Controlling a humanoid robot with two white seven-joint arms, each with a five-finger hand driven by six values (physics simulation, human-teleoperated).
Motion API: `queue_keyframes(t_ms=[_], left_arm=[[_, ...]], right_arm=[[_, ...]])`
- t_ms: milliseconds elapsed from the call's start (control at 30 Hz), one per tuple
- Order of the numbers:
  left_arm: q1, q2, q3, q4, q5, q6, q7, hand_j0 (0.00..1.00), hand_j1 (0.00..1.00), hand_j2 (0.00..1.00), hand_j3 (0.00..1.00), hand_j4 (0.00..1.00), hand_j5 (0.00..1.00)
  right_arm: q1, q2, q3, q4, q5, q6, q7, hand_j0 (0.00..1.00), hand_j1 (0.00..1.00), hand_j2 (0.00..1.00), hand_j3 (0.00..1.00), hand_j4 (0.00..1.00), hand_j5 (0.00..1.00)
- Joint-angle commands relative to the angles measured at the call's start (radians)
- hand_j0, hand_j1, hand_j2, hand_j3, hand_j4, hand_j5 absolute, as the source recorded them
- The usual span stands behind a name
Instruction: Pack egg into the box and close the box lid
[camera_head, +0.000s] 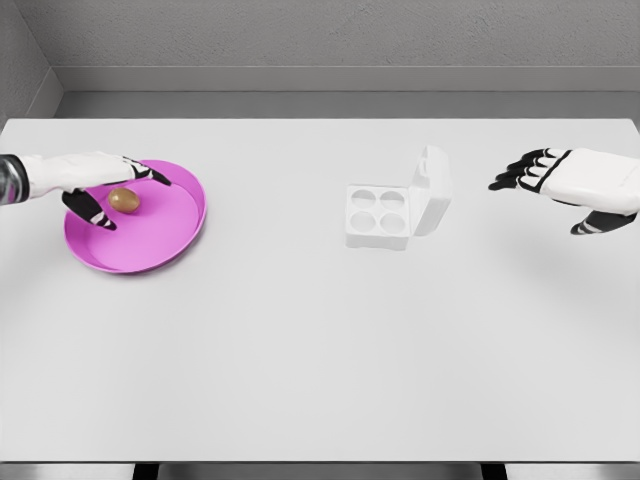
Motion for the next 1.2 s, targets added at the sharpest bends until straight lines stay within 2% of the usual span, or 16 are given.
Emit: queue_keyframes(t_ms=[0, 133, 233, 367, 433, 600, 667, 700, 833, 1167], left_arm=[[0.000, -0.007, 0.002, 0.020, 0.001, 0.002, -0.001, 0.86, 0.86, 0.86, 0.86, 0.86, 0.86], [-0.002, -0.006, 0.009, 0.024, -0.001, 0.002, -0.016, 0.69, 0.69, 0.69, 0.69, 0.69, 0.69], [-0.006, -0.006, 0.012, 0.028, -0.001, 0.002, -0.016, 0.69, 0.69, 0.69, 0.69, 0.69, 0.69], [-0.008, -0.002, 0.012, 0.032, -0.001, 0.002, -0.016, 0.70, 0.70, 0.70, 0.70, 0.70, 0.70], [-0.014, -0.001, 0.012, 0.032, -0.001, 0.002, -0.016, 0.70, 0.70, 0.70, 0.70, 0.70, 0.70], [-0.017, -0.007, 0.012, 0.067, 0.001, 0.002, -0.016, 0.71, 0.71, 0.71, 0.71, 0.71, 0.71], [-0.017, -0.007, 0.012, 0.075, 0.001, 0.002, -0.016, 0.76, 0.76, 0.76, 0.76, 0.76, 0.76], [-0.017, -0.009, 0.012, 0.087, 0.001, 0.002, -0.016, 0.82, 0.82, 0.82, 0.82, 0.82, 0.82], [-0.017, -0.015, 0.013, 0.120, 0.002, 0.002, -0.016, 0.89, 0.89, 0.89, 0.89, 0.89, 0.89], [-0.032, -0.025, 0.013, 0.146, 0.001, 0.002, -0.016, 0.87, 0.87, 0.87, 0.87, 0.87, 0.87]], right_arm=[[0.000, 0.000, -0.004, 0.002, -0.005, 0.003, 0.000, 1.00, 1.00, 1.00, 1.00, 1.00, 1.00], [0.000, -0.001, -0.005, 0.060, -0.006, 0.003, 0.000, 1.00, 1.00, 1.00, 1.00, 1.00, 1.00], [0.008, -0.001, 0.004, 0.074, -0.006, 0.003, 0.000, 1.00, 1.00, 1.00, 1.00, 1.00, 1.00], [0.011, 0.000, 0.022, 0.077, -0.006, 0.003, 0.000, 1.00, 1.00, 1.00, 1.00, 1.00, 1.00], [0.011, 0.009, 0.032, 0.105, -0.006, 0.003, 0.000, 1.00, 1.00, 1.00, 1.00, 1.00, 1.00], [0.011, 0.014, 0.029, 0.119, -0.006, 0.003, 0.000, 1.00, 1.00, 1.00, 1.00, 1.00, 1.00], [0.011, 0.012, 0.029, 0.119, -0.006, 0.003, 0.000, 1.00, 1.00, 1.00, 1.00, 1.00, 1.00], [0.008, 0.014, 0.027, 0.119, -0.005, 0.003, 0.000, 1.00, 1.00, 1.00, 1.00, 1.00, 1.00], [0.009, 0.012, 0.024, 0.119, -0.005, 0.003, 0.000, 1.00, 1.00, 1.00, 1.00, 1.00, 1.00], [0.003, 0.016, 0.027, 0.119, -0.003, 0.003, 0.000, 1.00, 1.00, 1.00, 1.00, 1.00, 1.00]])
